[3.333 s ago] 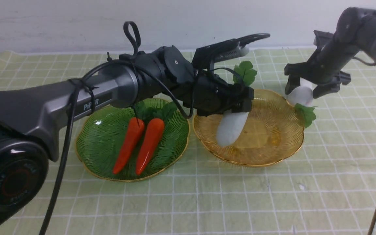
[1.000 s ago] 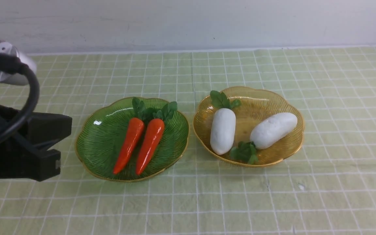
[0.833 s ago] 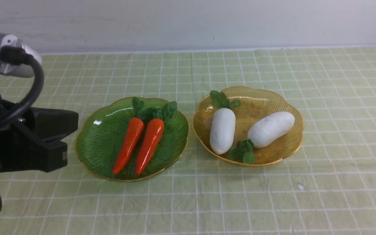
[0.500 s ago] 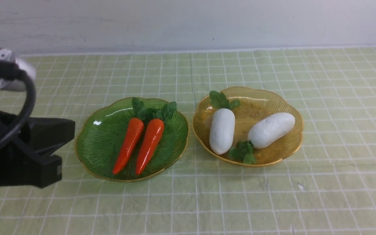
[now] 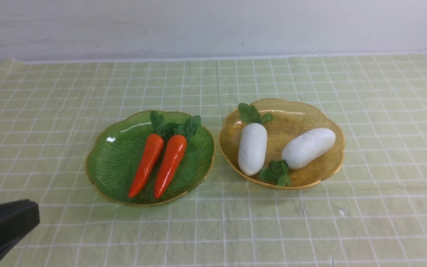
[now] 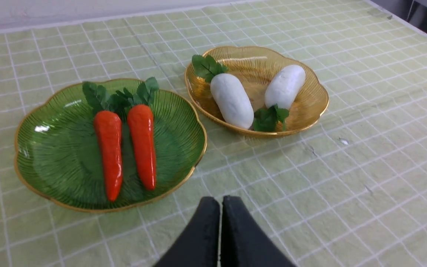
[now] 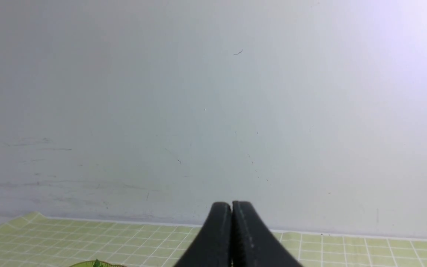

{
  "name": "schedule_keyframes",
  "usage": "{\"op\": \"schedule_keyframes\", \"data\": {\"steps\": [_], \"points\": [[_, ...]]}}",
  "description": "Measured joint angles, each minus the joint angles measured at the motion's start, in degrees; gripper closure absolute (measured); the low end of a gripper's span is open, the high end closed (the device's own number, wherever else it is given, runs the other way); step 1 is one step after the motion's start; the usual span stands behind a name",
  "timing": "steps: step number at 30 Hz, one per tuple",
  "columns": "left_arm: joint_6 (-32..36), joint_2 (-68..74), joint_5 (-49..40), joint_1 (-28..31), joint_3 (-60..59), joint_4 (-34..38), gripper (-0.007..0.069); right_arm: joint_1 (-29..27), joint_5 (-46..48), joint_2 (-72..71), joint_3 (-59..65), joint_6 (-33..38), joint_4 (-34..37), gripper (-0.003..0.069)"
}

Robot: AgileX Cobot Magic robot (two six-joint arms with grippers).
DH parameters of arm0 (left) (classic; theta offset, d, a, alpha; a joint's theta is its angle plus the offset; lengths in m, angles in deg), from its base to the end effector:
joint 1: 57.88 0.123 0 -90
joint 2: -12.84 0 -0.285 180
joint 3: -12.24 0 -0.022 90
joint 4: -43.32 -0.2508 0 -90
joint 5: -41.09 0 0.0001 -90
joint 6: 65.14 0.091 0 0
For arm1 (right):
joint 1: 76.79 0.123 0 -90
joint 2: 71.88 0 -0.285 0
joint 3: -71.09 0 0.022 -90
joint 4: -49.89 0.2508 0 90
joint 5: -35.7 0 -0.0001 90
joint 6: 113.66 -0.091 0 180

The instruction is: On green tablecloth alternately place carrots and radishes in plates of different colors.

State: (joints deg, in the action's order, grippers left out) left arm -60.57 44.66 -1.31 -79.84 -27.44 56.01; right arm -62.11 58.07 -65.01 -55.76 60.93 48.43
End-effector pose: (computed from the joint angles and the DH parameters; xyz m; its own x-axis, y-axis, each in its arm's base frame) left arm 0.0611 -0.0392 0.3382 -0.4061 0.0732 -0.9109 0.4633 0.8757 -0.1362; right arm 0.0133 0.0026 0.3134 0.1106 0.1022 -0.9886 -0.2526 0.9649 0.0715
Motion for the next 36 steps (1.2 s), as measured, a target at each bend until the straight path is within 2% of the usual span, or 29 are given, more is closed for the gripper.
{"op": "schedule_keyframes", "data": {"steps": [5, 9, 13, 18, 21, 25, 28, 36], "points": [[0.37, 0.0, -2.96, 0.0, -0.11, -0.75, 0.0632, 0.0, 0.0, 0.0, 0.0, 0.0, 0.0, 0.0671], [0.79, 0.0, -1.82, 0.0, -0.24, -3.38, 0.0632, 0.0, 0.0, 0.0, 0.0, 0.0, 0.0, 0.0671], [1.34, -1.79, 6.28, 0.25, -4.04, -9.94, 0.0632, 0.0, 0.05, 0.0, 0.0, 0.0, 0.0, 0.0671], [1.56, -9.27, 15.6, 5.51, -15.05, -12.69, 0.0632, 0.0, 0.05, 0.0, 0.0, 0.0, 0.0, 0.0671], [1.68, -15.64, 19.85, 10.78, -25.12, -12.69, 0.0632, 0.0, 0.05, 0.0, 0.0, 0.0, 0.0, 0.0671], [1.68, -21.4, 20.72, 15.55, -34.95, -12.69, 0.0632, 0.0, 0.1, 0.0, 0.0, 0.0, 0.0, 0.0671], [1.68, -23.73, 20.21, 16.69, -38.67, -12.69, 0.0632, 0.0, 0.2, 0.0, 0.0, 0.0, 0.0, 0.0671], [1.75, -24.62, 20.22, 16.98, -38.97, -12.69, 0.0632, 0.0, 0.38, 0.0, 0.0, 0.0, 0.0, 0.0671]]}}
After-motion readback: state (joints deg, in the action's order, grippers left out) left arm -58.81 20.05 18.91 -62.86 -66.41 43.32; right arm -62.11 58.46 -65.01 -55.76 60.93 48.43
